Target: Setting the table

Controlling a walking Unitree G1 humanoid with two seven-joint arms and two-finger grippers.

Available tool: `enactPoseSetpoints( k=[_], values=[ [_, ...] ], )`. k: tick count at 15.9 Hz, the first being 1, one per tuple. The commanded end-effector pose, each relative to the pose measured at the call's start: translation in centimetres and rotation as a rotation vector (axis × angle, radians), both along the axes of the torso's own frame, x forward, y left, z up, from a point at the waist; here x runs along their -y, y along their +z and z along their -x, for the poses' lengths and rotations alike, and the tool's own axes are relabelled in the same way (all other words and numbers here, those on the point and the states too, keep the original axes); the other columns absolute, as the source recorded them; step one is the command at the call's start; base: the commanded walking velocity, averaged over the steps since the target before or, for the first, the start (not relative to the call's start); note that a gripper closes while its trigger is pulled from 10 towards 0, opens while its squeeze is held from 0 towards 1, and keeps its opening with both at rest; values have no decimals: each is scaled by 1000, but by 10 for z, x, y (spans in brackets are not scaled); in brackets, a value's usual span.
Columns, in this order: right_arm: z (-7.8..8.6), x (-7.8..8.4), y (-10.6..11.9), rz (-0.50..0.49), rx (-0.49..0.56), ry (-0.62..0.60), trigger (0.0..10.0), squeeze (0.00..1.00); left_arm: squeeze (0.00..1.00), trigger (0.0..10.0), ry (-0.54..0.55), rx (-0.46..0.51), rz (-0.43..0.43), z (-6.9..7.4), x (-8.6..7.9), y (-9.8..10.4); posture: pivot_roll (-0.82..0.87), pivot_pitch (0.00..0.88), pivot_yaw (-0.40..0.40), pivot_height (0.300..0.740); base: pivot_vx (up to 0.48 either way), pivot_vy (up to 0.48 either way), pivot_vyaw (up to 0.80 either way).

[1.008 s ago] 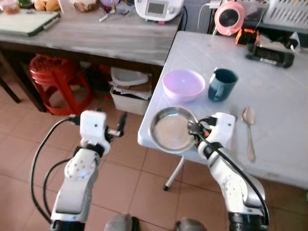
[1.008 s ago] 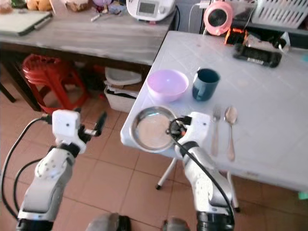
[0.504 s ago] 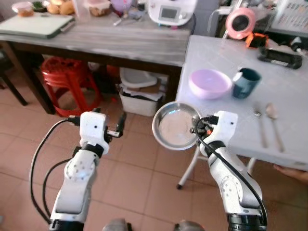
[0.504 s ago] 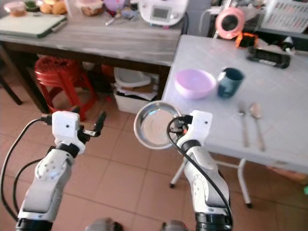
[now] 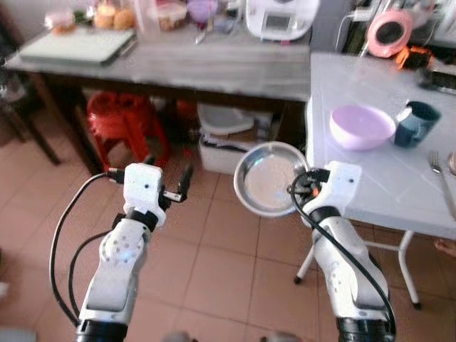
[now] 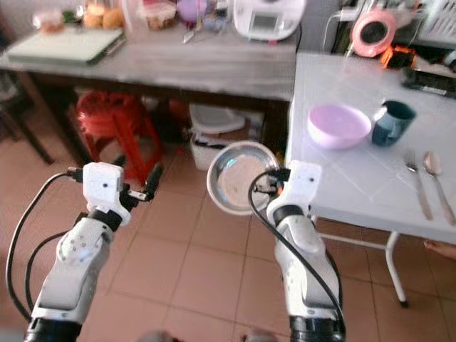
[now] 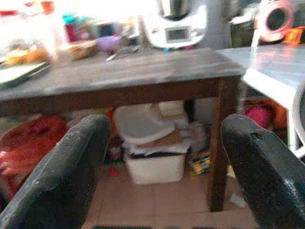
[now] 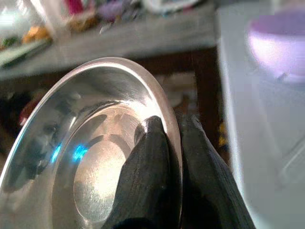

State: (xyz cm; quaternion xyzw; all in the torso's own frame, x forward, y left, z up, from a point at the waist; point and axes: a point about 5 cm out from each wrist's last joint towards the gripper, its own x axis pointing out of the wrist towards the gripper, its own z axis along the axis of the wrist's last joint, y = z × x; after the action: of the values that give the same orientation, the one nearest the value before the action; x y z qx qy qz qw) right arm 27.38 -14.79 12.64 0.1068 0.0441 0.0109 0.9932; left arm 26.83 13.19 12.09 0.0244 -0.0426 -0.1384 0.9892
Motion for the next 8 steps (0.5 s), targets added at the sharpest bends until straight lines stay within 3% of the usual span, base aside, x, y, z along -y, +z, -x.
enactPoseSetpoints(
  k=[1, 3, 8],
  values=[
    [-1, 8, 0, 14, 7, -31, 10000, 0, 0, 10000, -28, 14, 6, -1, 9, 3, 9, 0, 19, 740, 398, 266, 0],
    [-1, 8, 0, 20, 15, -33, 10000, 0, 0, 10000, -28, 14, 6, -1, 9, 3, 10, 0, 18, 740, 398, 270, 0],
    [-1, 9, 3, 51, 49, -37, 10000, 0, 0, 10000, -29, 16, 18, -2, 10, 2, 7, 0, 21, 740, 431, 0, 0]
  ],
)
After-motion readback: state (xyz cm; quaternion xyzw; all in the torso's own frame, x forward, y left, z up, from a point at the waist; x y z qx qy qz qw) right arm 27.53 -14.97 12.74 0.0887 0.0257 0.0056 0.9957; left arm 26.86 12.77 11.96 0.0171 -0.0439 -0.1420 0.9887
